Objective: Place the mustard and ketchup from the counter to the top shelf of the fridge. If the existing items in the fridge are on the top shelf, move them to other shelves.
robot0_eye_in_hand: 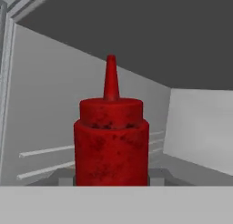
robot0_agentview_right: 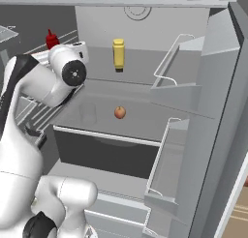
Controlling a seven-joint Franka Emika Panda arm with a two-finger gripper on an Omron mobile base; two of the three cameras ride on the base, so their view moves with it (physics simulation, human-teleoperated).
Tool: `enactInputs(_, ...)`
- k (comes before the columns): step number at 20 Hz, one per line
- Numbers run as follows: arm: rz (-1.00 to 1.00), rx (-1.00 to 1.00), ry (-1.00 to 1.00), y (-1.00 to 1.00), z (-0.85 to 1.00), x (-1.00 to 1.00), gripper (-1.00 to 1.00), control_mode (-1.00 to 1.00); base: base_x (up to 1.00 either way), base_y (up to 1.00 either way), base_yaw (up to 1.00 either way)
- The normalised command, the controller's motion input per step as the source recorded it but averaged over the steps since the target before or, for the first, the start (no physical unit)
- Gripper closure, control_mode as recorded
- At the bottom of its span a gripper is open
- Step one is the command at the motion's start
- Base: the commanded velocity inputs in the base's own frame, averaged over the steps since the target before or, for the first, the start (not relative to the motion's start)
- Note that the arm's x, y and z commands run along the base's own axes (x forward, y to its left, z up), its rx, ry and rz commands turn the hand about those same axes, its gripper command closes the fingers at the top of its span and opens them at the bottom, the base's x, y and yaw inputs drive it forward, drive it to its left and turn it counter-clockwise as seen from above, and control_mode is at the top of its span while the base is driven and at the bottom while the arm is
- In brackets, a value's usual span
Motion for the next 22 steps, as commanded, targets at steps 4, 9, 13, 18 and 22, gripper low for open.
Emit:
enactInputs(4,-0.08,0.0,0.14,0.0,-0.22,0.29,1.0,-1.0,0.0,0.0,0.0)
enactInputs(9,-0.07,0.0,0.08,-0.06,-0.06,0.41,1.0,-1.0,0.0,0.0,0.0)
enactInputs(13,-0.07,0.0,0.04,0.0,-0.02,0.48,1.0,-1.0,0.0,0.0,0.0)
enactInputs(18,-0.09,0.02,0.05,-0.17,-0.25,0.41,1.0,-1.0,0.0,0.0,0.0)
enactInputs(22,-0.08,0.06,0.04,-0.31,-0.35,0.26,1.0,-1.0,0.0,0.0,0.0)
